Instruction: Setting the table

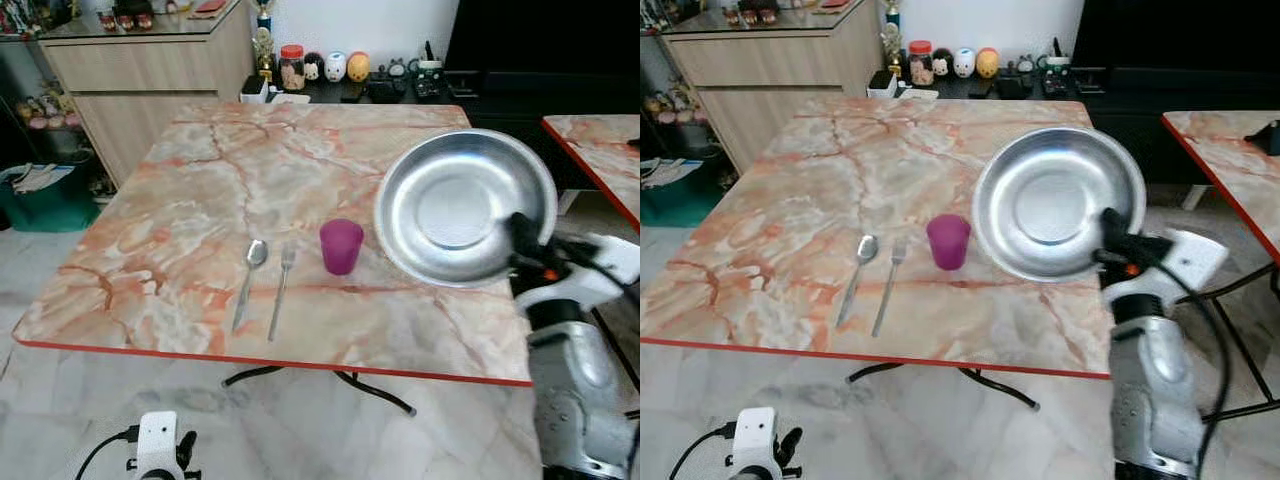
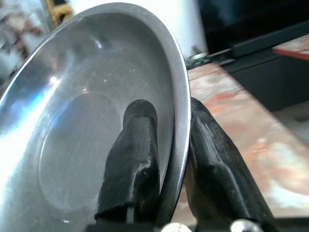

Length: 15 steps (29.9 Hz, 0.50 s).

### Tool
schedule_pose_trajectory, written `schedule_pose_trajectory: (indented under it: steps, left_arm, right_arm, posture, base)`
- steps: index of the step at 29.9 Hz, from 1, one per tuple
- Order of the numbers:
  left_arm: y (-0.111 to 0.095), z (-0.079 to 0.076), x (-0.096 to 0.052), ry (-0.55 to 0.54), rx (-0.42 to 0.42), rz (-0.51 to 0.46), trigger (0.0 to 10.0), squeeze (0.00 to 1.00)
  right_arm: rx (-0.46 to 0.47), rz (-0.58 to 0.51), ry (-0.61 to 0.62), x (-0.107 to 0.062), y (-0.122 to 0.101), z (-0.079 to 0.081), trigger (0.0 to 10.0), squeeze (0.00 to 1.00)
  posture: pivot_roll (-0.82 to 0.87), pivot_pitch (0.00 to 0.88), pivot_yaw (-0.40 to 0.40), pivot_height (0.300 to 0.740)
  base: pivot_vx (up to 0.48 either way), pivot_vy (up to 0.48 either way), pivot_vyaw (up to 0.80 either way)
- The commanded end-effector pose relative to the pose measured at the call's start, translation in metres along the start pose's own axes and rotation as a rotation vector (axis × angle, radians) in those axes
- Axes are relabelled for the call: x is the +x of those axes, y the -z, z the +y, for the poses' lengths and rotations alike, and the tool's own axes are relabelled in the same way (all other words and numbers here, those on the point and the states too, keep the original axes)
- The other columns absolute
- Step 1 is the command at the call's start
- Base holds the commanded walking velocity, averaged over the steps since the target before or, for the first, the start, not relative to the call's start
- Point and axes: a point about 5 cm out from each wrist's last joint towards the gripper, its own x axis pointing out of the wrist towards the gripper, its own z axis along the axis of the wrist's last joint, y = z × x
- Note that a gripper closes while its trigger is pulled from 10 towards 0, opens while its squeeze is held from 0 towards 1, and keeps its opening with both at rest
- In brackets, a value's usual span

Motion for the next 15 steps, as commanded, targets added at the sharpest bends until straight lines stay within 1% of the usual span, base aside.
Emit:
schedule_pose_trajectory:
  steps: [1, 3, 4, 5, 11, 15]
  left_arm:
    - [0.005, 0.004, -0.0016, -0.025, -0.015, 0.026, 10.0, 0.0]
    - [0.0053, 0.0041, -0.0017, -0.028, -0.017, 0.027, 10.0, 0.0]
    - [0.0062, 0.0049, -0.0023, -0.031, -0.019, 0.027, 10.0, 0.0]
    - [0.0069, 0.0056, -0.0027, -0.035, -0.022, 0.028, 10.0, 0.0]
    - [0.0074, 0.0091, -0.0038, -0.061, -0.022, 0.02, 10.0, 0.0]
    - [0.0061, 0.0081, -0.0034, -0.055, -0.013, 0.013, 10.0, 0.0]
  right_arm:
    - [-0.036, -0.035, -0.023, 0.0031, -0.0069, 0.0018, 10.0, 0.0]
    - [-0.04, -0.044, -0.019, 0.0035, -0.0078, 0.0004, 10.0, 0.0]
    - [-0.061, -0.056, -0.01, 0.0032, -0.0095, -0.0015, 10.0, 0.0]
    - [-0.063, -0.061, -0.009, 0.0029, -0.0108, -0.0018, 10.0, 0.0]
    - [-0.091, -0.073, -0.031, 0.0035, -0.0135, 0.0048, 10.0, 0.0]
    - [-0.095, -0.072, -0.036, 0.0036, -0.0124, 0.0052, 10.0, 0.0]
  posture:
    - [-0.03, 0.0, 0.013, 0.732]
    - [-0.03, 0.0, 0.013, 0.732]
    - [-0.04, 0.0, 0.015, 0.732]
    - [-0.04, 0.0, 0.015, 0.732]
    - [-0.04, 0.0, 0.008, 0.732]
    - [-0.04, 0.0, 0.005, 0.732]
  base:
    - [0.0, 0.0, 0.0]
    - [0.0, 0.0, 0.0]
    - [0.0, 0.0, 0.0]
    - [0.0, 0.0, 0.0]
    - [0.0, 0.0, 0.0]
    - [0.0, 0.0, 0.0]
